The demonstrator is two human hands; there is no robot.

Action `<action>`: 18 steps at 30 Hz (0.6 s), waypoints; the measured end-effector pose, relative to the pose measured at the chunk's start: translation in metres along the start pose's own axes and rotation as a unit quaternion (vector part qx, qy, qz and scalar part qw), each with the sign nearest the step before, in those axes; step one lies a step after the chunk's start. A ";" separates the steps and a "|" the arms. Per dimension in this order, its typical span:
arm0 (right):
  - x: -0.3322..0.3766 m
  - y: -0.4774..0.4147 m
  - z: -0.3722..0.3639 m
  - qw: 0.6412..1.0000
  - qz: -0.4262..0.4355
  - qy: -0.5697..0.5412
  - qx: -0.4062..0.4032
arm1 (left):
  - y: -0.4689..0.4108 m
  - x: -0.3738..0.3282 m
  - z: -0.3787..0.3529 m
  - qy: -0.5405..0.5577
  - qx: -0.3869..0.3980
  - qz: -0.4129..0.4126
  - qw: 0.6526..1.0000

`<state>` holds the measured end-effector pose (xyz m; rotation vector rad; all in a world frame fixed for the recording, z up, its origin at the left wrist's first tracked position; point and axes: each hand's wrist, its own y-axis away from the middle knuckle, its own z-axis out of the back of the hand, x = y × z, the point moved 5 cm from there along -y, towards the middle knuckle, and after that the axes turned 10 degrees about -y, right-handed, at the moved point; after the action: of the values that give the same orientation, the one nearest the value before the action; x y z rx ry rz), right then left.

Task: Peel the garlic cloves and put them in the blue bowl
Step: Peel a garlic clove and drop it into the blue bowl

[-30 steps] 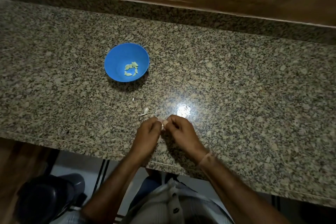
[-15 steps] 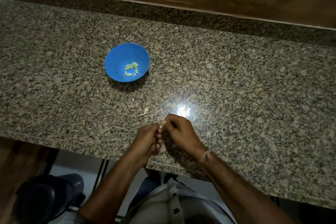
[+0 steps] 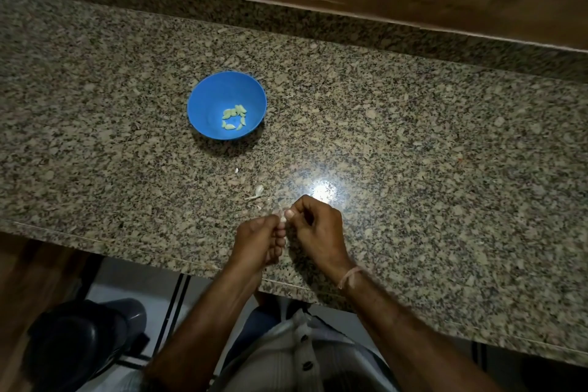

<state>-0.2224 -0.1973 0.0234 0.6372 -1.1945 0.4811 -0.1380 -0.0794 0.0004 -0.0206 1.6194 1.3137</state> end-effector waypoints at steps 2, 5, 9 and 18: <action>-0.005 -0.001 0.000 1.000 -0.022 -0.012 0.001 | 0.003 -0.005 0.002 -0.046 -0.010 -0.075 0.996; -0.009 -0.001 -0.001 0.997 -0.058 -0.044 -0.009 | 0.006 -0.014 0.006 -0.106 -0.057 -0.148 0.982; 0.003 0.005 -0.003 0.999 0.032 0.016 -0.033 | -0.001 -0.006 0.005 -0.050 -0.055 -0.067 0.995; 0.004 0.011 -0.009 0.994 0.084 0.055 -0.037 | -0.006 0.006 0.001 0.022 -0.063 0.009 0.998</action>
<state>-0.2227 -0.1829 0.0274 0.4426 -1.1609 0.6035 -0.1366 -0.0780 -0.0084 -0.1142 1.5742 1.4366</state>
